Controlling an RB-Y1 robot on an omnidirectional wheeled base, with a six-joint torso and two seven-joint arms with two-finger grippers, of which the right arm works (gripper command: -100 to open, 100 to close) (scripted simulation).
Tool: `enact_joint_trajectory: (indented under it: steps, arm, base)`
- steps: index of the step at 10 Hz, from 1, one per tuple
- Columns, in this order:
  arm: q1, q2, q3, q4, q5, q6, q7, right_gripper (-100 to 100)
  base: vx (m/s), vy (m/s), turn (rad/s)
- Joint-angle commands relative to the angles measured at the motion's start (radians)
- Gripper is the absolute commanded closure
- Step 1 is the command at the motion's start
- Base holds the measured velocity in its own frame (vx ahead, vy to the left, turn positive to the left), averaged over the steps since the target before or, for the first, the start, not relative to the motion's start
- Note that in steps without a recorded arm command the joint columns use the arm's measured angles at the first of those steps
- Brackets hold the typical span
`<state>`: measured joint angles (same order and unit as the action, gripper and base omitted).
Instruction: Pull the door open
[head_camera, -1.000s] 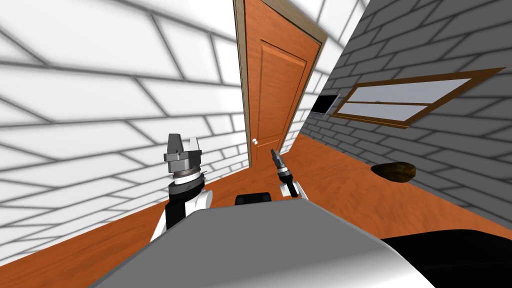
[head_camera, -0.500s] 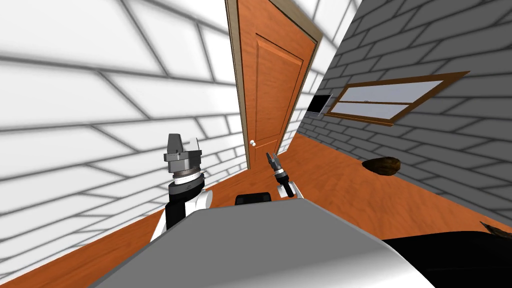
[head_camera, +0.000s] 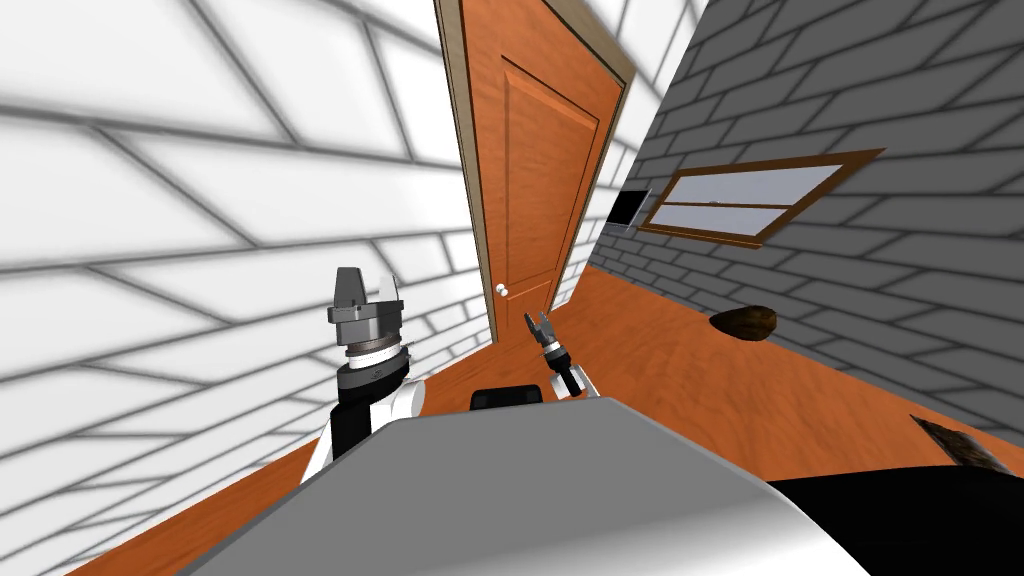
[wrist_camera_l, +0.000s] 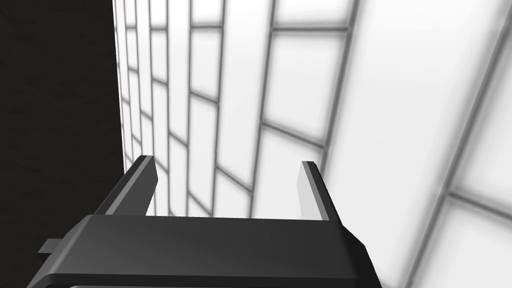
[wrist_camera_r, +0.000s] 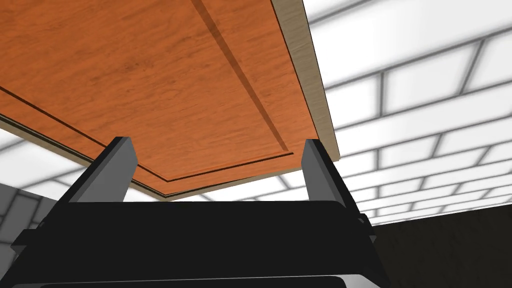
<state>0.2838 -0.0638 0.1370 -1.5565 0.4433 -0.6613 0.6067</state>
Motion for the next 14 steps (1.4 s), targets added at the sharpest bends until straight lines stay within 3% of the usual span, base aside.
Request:
enact_joint_trajectory:
  steps: [1,9,10,14]
  arm:
    - [-0.018,0.000,0.007,0.044,0.019,-0.010,0.032,-100]
    - [-0.073,0.019,0.044,0.240,0.112,-0.068,0.181,-100]
    - [-0.086,0.025,0.053,0.287,0.134,-0.083,0.217,-100]
    - [-0.111,0.039,0.070,0.373,0.175,-0.108,0.283,-100]
  base:
    - [0.088,0.031,-0.126]
    - [0.097,0.028,-0.114]
    - [0.155,0.041,-0.208]
    - [0.108,0.031,-0.099]
